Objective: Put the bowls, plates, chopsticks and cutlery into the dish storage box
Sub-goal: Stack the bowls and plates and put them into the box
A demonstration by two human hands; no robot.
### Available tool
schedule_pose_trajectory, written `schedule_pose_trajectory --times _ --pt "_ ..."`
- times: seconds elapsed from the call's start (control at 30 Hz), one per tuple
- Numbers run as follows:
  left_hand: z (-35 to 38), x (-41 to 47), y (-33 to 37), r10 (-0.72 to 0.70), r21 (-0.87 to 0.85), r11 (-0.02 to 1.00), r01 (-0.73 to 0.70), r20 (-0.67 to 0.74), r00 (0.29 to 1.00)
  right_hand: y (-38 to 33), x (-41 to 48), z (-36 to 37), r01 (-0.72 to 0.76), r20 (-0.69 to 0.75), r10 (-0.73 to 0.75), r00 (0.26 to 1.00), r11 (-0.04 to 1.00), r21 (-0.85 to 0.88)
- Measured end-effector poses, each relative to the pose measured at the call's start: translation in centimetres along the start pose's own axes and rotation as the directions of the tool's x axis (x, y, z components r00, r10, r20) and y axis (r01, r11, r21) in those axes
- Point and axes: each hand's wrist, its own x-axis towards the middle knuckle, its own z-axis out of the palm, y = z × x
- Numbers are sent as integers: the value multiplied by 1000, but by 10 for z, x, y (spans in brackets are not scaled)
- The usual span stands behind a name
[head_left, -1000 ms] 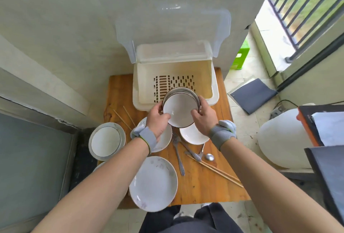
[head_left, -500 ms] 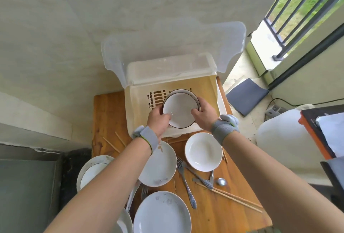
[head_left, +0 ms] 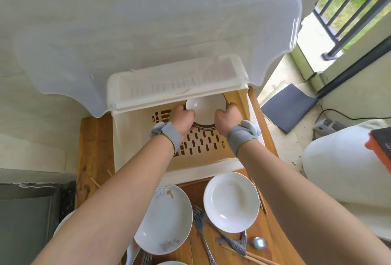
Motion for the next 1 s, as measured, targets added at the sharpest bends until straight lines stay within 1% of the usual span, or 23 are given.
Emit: schedule_pose_trajectory --times 0.1,0.23,0.37,0.47,0.5,0.53,0.6,0.67,0.73,0.87,1.0 --pt "12 14 3 1 -12 1000 -1 18 1000 4 11 2 -51 -90 57 994 996 66" --pt "26 23 -3 -2 -84 996 6 48 999 12 13 4 -53 -138 78 987 983 177" --pt "30 24 -9 1 -202 979 15 82 997 19 14 8 21 -150 18 989 967 252" --pt "29 23 -12 -9 -306 951 44 113 994 20 12 6 57 -130 -25 991 966 251" --pt "28 22 -13 -3 -297 954 35 108 994 21 10 6 57 -119 -29 993 969 242" --pt "27 20 -15 17 -242 970 4 83 996 21 8 5 52 -110 -29 994 974 222" --pt "24 12 -17 99 -49 994 -99 -9 995 21 2 2 35 -98 -19 995 987 158" --pt "16 0 -18 186 83 980 -181 -59 981 22 -7 -3 41 -87 -32 996 994 98" --pt "6 -16 -15 229 134 967 -218 -70 971 21 -20 -11 48 -75 -44 996 997 54" --pt "-27 -64 -8 272 218 944 -247 -92 958 15 -54 -31 68 -26 -69 997 998 -15" --pt "-61 -106 -16 281 202 946 -255 -115 953 13 -91 -41 144 13 -143 990 989 -40"
